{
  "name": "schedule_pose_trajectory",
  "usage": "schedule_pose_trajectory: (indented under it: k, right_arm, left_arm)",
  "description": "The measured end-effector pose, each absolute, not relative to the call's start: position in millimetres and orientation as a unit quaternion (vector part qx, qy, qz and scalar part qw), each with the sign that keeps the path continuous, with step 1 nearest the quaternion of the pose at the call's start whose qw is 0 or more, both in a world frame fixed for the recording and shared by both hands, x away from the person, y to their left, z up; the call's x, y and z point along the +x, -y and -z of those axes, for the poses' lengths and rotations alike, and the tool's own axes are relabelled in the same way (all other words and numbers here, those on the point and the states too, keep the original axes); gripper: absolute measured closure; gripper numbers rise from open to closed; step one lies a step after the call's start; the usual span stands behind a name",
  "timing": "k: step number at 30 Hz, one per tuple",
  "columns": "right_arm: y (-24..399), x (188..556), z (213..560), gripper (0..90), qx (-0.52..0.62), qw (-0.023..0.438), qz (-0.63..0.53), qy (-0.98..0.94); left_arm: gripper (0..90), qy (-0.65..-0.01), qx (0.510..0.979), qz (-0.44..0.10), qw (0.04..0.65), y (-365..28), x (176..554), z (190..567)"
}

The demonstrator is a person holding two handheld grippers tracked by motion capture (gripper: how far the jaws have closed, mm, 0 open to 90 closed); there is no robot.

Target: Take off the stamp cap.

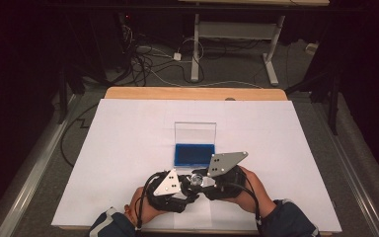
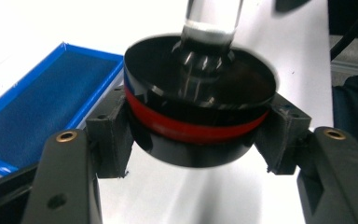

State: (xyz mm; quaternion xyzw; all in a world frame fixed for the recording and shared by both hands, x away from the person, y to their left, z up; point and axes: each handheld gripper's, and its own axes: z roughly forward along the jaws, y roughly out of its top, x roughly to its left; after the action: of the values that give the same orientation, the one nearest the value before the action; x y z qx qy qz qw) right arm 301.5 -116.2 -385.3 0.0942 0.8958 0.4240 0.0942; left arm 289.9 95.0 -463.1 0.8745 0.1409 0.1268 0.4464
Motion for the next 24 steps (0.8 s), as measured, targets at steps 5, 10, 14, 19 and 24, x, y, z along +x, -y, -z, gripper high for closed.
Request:
schedule_pose_trajectory:
  k: [5,10,14,19,24]
  right_arm:
    - [115.9,301.5,385.6,56.3,0.092,0.089,-0.424,-0.897]
    - [116.5,302.5,385.8,56.3,0.091,0.087,-0.426,-0.896]
    - [118.4,302.9,384.7,56.3,0.097,0.088,-0.431,-0.893]
    - [121.5,302.6,382.7,56.3,0.100,0.093,-0.431,-0.892]
    - [127.0,304.1,380.1,56.3,0.104,0.098,-0.433,-0.890]
  left_arm:
    - [35.6,-0.133,0.878,-0.127,0.443,-93.1,288.1,462.4]
    - [35.8,-0.134,0.880,-0.130,0.436,-92.6,288.9,463.5]
    - [35.9,-0.133,0.883,-0.129,0.432,-93.5,289.9,464.2]
    - [36.0,-0.134,0.885,-0.133,0.426,-95.2,290.7,464.6]
    - [36.0,-0.141,0.884,-0.135,0.425,-98.3,291.9,465.3]
